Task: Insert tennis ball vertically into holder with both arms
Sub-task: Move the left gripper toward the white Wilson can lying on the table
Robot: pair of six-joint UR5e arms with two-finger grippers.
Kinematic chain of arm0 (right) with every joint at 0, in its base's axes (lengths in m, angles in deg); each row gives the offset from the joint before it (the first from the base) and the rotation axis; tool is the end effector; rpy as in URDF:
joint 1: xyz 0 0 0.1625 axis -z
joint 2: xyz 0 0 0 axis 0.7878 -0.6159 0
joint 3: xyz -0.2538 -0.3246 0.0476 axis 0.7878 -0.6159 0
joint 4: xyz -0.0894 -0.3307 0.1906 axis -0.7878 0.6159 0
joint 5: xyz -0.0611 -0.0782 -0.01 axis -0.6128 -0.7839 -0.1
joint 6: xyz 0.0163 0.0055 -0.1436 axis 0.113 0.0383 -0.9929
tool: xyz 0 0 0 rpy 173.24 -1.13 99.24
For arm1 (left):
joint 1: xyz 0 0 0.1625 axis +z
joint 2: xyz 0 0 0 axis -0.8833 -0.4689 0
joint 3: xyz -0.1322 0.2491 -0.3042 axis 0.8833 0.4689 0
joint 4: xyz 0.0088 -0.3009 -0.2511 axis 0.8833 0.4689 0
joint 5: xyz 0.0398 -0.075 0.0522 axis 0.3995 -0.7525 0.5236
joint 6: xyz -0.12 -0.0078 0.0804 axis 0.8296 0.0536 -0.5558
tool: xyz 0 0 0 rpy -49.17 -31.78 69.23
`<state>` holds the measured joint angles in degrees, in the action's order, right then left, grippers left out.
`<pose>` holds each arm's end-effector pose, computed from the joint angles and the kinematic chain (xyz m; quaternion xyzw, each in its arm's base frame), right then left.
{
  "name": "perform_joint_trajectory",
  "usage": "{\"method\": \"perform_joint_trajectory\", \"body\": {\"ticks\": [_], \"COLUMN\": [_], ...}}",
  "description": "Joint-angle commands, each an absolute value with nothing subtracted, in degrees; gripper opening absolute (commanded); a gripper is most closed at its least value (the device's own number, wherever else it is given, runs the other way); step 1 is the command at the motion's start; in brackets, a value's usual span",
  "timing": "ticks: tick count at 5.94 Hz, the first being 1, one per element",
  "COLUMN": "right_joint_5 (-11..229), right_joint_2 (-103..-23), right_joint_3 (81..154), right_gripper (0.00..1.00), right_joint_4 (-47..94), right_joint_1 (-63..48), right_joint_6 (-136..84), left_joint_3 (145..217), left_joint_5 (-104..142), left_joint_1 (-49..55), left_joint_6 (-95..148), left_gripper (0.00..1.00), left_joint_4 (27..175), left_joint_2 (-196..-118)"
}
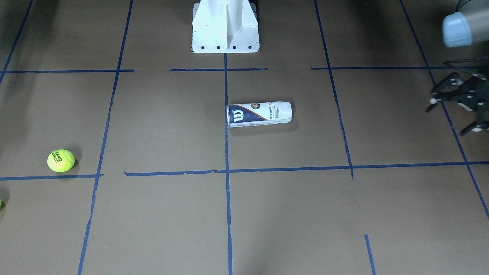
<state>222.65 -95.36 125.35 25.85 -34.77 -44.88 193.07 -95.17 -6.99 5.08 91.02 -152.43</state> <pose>0.0059 -0.3991 0.6567 0.0757 -0.3932 -0.0778 0.9130 0.1783 -0.5475 0.3880 0.3040 0.4015 0.3473 0.7910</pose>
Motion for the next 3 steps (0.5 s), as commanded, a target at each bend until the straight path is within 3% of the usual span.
{"method": "perform_joint_trajectory", "body": {"ticks": [1,3], "right_joint_5": [222.65,222.65], "right_joint_2": [-95.37,-95.37], "right_joint_3": [125.26,125.26], "right_gripper": [1.00,1.00], "right_joint_4": [25.88,25.88], "right_joint_1": [-34.77,-34.77], "right_joint_6": [-44.82,-44.82], "left_joint_3": [193.27,194.75], "left_joint_5": [-93.16,-80.27], "left_joint_1": [0.91,12.41], "left_joint_6": [5.24,7.26], "left_gripper": [1.00,1.00], "left_joint_4": [91.03,84.92], "left_joint_2": [-163.30,-169.39]}}
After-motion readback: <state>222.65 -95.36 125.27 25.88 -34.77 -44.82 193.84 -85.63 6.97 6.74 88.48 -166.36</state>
